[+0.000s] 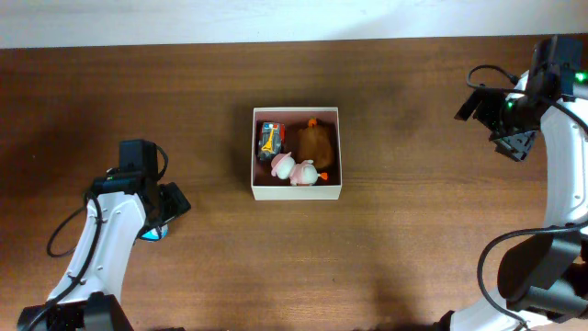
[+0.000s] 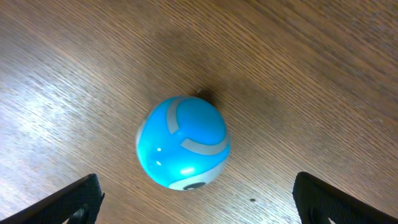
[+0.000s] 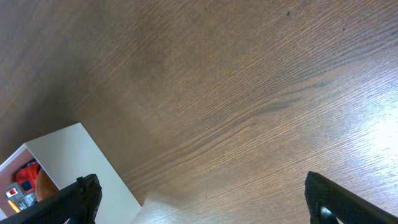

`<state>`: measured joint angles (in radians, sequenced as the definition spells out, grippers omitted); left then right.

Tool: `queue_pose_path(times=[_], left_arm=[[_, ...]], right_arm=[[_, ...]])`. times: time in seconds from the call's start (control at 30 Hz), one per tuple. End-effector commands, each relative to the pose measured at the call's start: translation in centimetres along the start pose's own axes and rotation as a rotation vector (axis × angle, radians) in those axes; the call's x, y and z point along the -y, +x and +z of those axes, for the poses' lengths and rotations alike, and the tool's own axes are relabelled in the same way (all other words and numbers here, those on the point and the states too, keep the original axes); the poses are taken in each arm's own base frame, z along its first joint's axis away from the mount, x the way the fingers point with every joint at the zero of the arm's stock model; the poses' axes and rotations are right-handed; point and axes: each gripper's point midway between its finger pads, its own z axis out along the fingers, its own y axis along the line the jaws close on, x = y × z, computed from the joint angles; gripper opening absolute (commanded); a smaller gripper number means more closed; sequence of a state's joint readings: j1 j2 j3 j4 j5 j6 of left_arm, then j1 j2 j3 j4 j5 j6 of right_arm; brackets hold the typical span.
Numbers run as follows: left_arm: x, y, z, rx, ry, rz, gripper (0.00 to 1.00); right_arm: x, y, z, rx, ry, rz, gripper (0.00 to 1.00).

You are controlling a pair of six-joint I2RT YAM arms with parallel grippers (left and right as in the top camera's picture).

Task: Pack container
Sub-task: 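Move the left gripper to the blue ball and grasp it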

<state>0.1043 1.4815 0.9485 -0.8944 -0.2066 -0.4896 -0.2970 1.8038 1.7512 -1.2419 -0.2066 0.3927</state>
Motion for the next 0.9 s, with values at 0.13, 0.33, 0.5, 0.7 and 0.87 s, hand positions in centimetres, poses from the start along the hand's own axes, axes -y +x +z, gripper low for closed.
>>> queue_pose_path(times=[0.13,0.33,0.5,0.7,0.87], left_arm=[[-0.6,-1.0,0.1,0.043,-0.039,0.005,1.00],[-0.6,-1.1,0.5,0.037,-0.041,0.002,1.00],[-1.2,-0.9,1.9,-0.005,-0.066,-0.016,1.00],[-1.0,-0.6,3.2,-0.044,-0.070,-0.015,1.00],[-0.6,-0.5,4.0,-0.062,-0.059,-0.013,0.96]], right_arm=[[0.0,-0.1,0.0,0.005,0.007,0.001,0.99],[0.0,-0.1,0.0,0.005,0.007,0.001,0.99],[0.0,-0.1,0.0,0.004,0.007,0.001,0.99],[0.0,-0.1,0.0,0.005,0.007,0.001,0.99],[0.0,-0.1,0.0,0.005,0.007,0.001,0.99]])
